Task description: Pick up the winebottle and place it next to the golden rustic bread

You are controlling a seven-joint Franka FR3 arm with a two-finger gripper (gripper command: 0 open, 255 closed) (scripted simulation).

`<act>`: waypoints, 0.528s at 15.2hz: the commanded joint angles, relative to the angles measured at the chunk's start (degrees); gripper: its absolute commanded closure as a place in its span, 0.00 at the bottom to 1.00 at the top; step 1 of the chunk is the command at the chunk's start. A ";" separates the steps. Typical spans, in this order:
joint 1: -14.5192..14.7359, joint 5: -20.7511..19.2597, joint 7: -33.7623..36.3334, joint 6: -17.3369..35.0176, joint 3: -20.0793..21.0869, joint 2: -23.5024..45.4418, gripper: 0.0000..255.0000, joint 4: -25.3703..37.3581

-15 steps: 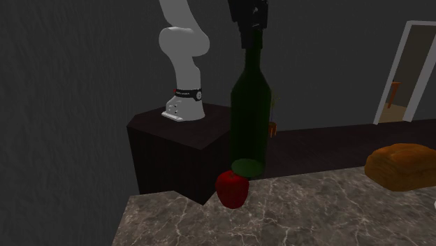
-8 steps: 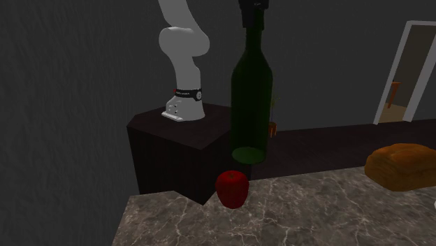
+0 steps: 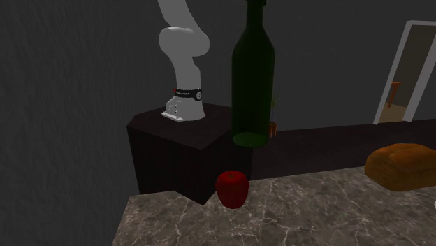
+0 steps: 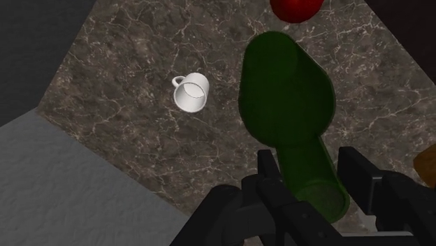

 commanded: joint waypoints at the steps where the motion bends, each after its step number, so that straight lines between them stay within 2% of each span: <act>1: 0.04 0.09 -0.07 -1.47 0.17 -0.12 1.00 1.36; 8: 0.36 0.57 -0.20 -6.82 0.80 -0.03 1.00 6.78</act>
